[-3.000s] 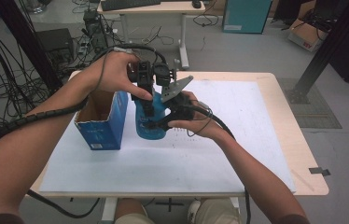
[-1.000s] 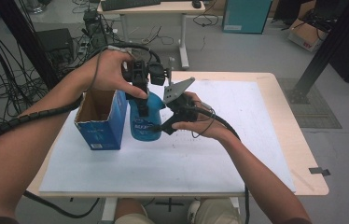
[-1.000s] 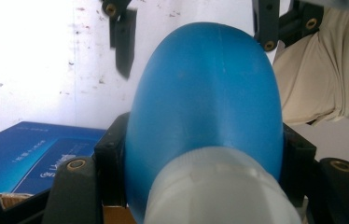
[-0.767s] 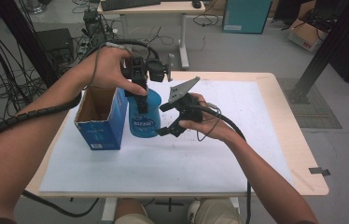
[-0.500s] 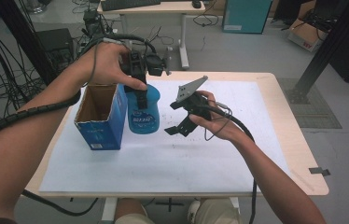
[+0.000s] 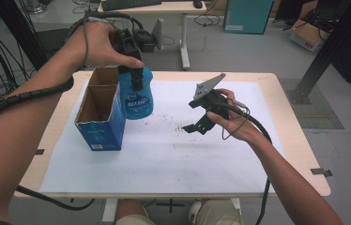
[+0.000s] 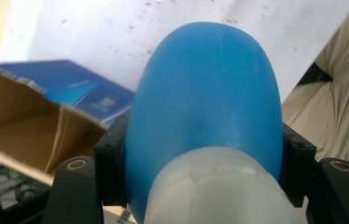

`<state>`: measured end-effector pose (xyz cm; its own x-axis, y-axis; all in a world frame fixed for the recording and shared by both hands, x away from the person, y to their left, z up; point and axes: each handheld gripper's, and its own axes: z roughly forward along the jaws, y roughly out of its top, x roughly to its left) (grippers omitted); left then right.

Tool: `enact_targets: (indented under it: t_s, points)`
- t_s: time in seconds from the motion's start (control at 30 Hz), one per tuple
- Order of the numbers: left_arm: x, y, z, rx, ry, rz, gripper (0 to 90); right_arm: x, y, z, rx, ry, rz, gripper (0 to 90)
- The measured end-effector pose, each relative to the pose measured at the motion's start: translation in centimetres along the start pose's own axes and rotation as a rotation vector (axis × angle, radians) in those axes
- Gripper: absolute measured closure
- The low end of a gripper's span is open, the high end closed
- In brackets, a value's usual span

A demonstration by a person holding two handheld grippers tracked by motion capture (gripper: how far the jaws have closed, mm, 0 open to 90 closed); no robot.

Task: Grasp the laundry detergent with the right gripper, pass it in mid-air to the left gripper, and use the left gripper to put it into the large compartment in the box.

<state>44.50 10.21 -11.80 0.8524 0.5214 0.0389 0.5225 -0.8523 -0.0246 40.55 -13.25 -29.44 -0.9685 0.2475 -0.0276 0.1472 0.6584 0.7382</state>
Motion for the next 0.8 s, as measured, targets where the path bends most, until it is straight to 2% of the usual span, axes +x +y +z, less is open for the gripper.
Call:
enact_targets:
  t_s: [0.03,0.13,0.23,0.33,0.57,0.63,0.67,0.73,0.8]
  points:
    - [0.2,-0.1,-0.4,-0.007,0.006,-0.015,36.9,0.0,-0.1,-0.2,0.002,0.005,-0.002,4.7]
    - [0.9,-0.5,-1.6,-0.014,0.025,-0.059,36.9,-0.2,-0.3,-0.6,0.033,0.06,0.01,5.2]
    - [1.5,-1.0,-2.6,-0.023,0.031,-0.106,36.9,-0.2,-0.5,-1.1,0.032,0.02,0.013,5.3]
    - [2.2,-1.5,-3.4,-0.025,0.026,-0.161,36.9,-0.4,-0.7,-1.6,0.022,0.009,0.021,5.3]
    - [3.6,-3.2,-5.3,-0.024,0.041,-0.297,37.0,-0.5,-0.9,-3.0,0.039,-0.035,0.026,5.3]
    - [3.9,-3.7,-5.7,-0.023,0.044,-0.323,36.9,-0.5,-0.9,-3.3,0.046,-0.046,0.02,5.3]
    - [4.2,-4.1,-5.9,-0.029,0.04,-0.353,36.9,-0.4,-0.8,-3.5,0.047,-0.054,0.025,5.3]
    - [4.5,-4.6,-6.3,-0.034,0.037,-0.38,37.0,-0.5,-0.8,-3.9,0.047,-0.058,0.017,5.3]
    - [4.9,-5.2,-6.7,-0.045,0.037,-0.425,37.0,-0.5,-0.8,-4.2,0.048,-0.067,0.019,5.3]
